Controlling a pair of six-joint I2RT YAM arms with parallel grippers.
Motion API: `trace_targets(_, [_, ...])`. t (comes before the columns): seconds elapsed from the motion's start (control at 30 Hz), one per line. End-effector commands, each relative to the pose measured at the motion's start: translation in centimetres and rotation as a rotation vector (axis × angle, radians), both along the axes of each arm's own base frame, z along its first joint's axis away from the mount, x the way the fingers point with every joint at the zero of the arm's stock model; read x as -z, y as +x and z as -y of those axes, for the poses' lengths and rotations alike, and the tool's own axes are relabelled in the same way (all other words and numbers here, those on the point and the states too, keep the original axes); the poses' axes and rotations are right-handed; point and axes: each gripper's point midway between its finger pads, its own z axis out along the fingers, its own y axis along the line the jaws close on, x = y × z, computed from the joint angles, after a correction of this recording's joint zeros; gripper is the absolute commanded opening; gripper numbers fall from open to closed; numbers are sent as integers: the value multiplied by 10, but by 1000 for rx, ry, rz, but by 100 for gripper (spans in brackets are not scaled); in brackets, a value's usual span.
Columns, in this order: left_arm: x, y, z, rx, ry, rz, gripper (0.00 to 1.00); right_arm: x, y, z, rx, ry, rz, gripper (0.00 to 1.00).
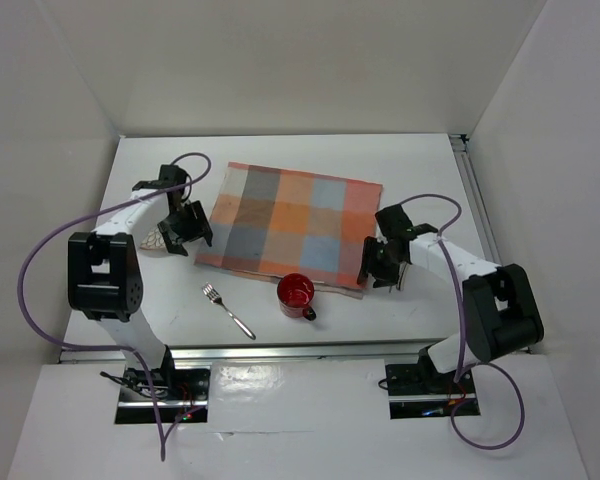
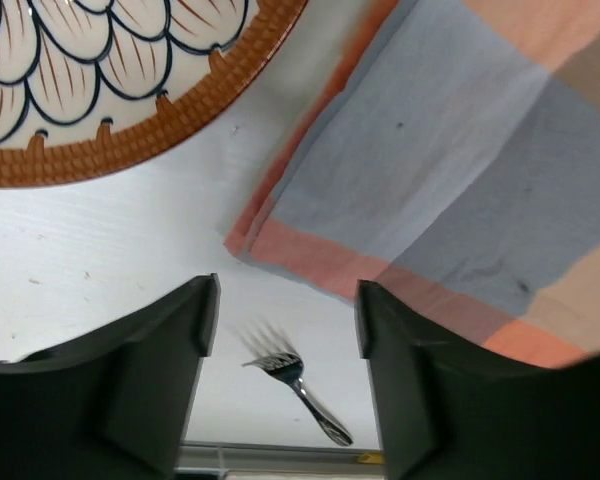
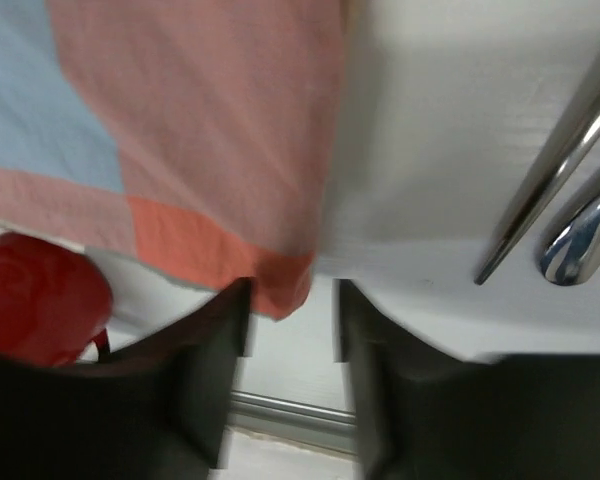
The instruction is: Set the dinner table for one person
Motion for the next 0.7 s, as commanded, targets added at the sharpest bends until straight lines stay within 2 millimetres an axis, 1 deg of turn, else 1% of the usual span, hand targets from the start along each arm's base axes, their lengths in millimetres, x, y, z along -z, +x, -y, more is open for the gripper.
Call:
trace_targets(0.0, [2, 4, -2, 8, 22, 2, 81, 4, 5, 6, 21, -49, 15, 59])
trace_targets(0.03, [-3, 9, -2, 24, 42, 19, 83, 1, 9, 5, 22, -45, 26, 60])
trace_targets(0.07, [-13, 16, -3, 20, 51, 54, 83, -4, 14, 4, 22, -40, 41, 60])
trace_targets(0.1, [-16, 18, 0, 41, 62, 66, 83, -7, 17, 3, 22, -37, 50, 62])
trace_targets(0.13, [-21, 18, 4, 53, 70, 76, 83, -3, 16, 3, 22, -42, 35, 66])
trace_targets(0.17, [-26, 22, 7, 71, 72, 92, 82, -4, 17, -1, 25, -27, 29, 68])
trace_targets(0.2, [-20, 21, 10, 89, 75, 74, 82, 2, 16, -4, 17, -12, 7, 68])
trace_targets(0.23, [-19, 25, 16, 105, 75, 73, 80, 5, 18, -7, 14, -4, 5, 68])
trace_targets(0.27, [-15, 27, 16, 114, 78, 64, 75, 7, 19, -10, 20, 11, -2, 68])
trace_targets(0.3, [-3, 28, 19, 124, 78, 43, 73, 12, 20, -13, 25, 23, -17, 68])
trace_targets(0.37, [11, 30, 21, 128, 69, 24, 64, 20, 21, -15, 34, 35, -28, 64])
trace_targets(0.4, [23, 32, 21, 129, 69, 6, 57, 27, 22, -16, 35, 32, -38, 60])
trace_targets(0.43, [30, 30, 23, 132, 58, -8, 54, 30, 21, -16, 43, 31, -51, 57])
trace_targets(0.47, [34, 29, 23, 133, 59, -21, 52, 30, 24, -14, 48, 23, -39, 50])
trace_targets(0.5, [38, 28, 26, 136, 46, -32, 52, 30, 29, -13, 53, 9, -30, 41])
trace_targets(0.53, [38, 28, 27, 139, 37, -32, 52, 31, 37, -5, 79, -26, -15, 21])
trace_targets(0.57, [42, 27, 27, 139, 37, -44, 52, 28, 45, 1, 91, -38, 5, 13])
trace_targets(0.6, [42, 29, 30, 143, 22, -36, 52, 24, 58, 6, 99, -53, 29, 7])
trace_targets(0.63, [42, 28, 33, 152, 22, -35, 52, 23, 68, 18, 128, -67, 40, 1])
trace_targets(0.67, [44, 24, 35, 155, 12, -46, 52, 28, 74, 24, 135, -83, 34, 0])
